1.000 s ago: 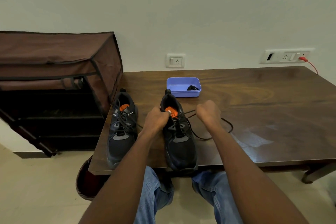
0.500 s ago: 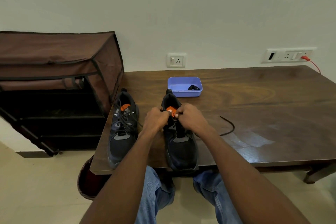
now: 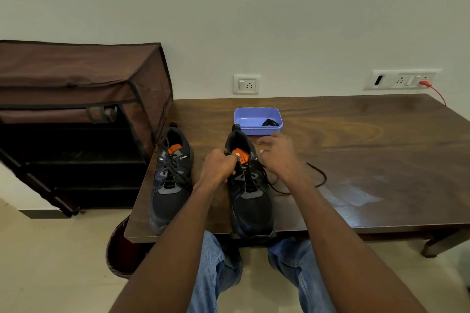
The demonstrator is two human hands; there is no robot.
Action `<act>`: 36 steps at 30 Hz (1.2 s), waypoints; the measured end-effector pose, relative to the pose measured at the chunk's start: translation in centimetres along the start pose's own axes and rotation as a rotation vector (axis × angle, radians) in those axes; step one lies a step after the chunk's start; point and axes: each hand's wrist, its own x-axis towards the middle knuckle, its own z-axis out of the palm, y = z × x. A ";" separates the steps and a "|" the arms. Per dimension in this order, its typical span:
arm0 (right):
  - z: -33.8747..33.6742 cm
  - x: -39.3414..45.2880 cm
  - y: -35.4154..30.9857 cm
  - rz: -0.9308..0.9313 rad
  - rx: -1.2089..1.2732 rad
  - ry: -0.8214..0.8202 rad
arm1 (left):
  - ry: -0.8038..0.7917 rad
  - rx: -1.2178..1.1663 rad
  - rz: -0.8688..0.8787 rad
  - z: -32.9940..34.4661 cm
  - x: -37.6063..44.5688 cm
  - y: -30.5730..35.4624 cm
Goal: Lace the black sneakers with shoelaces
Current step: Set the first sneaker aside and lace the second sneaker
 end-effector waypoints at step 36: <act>0.9 0.3 -1.2 0.074 0.160 -0.278 | -0.020 -0.010 -0.002 0.2 0.6 -0.3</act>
